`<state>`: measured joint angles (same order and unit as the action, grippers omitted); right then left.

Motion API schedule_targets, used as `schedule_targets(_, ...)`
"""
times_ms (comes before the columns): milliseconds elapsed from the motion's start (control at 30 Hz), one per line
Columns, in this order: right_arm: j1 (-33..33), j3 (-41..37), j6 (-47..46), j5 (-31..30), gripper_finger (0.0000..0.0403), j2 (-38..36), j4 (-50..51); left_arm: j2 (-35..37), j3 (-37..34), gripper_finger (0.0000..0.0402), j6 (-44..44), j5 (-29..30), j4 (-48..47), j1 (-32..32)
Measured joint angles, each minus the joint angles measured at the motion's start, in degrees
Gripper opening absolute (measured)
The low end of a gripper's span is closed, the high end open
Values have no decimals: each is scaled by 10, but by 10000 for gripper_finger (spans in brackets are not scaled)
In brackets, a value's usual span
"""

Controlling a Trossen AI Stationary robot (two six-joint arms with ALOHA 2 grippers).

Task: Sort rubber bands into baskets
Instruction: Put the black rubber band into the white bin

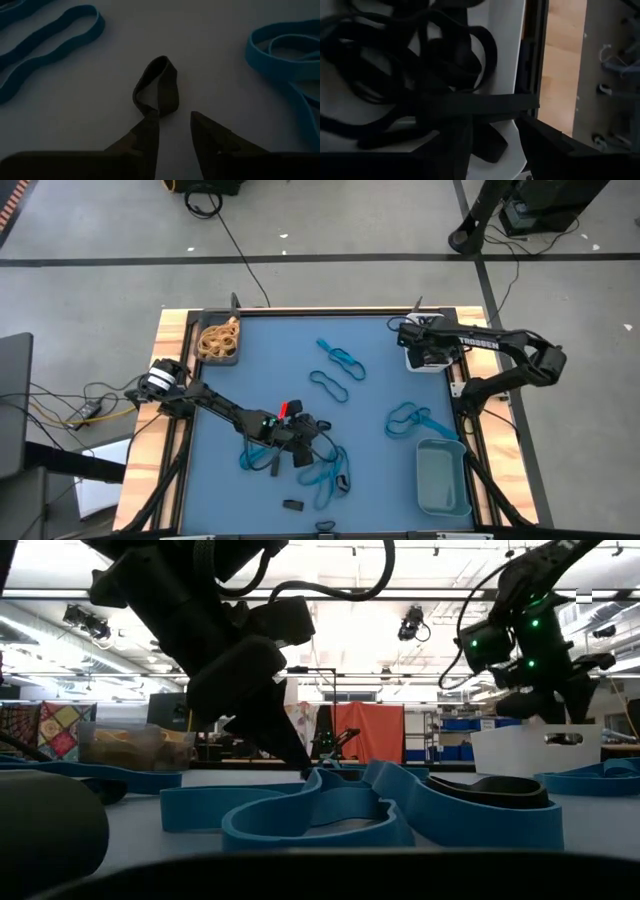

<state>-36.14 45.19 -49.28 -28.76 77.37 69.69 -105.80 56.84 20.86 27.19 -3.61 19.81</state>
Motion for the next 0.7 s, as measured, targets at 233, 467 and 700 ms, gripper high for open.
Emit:
schedule_targets(233,-31,1,13,22,188,40,0,0,0,117,-52,7,-1,-6)
schedule_targets(467,-53,1,31,45,201,41,-7,0,0,117,-87,9,-10,-37)
schedule_targets(700,-66,-1,47,45,165,36,-14,0,0,117,-103,9,-24,-75)
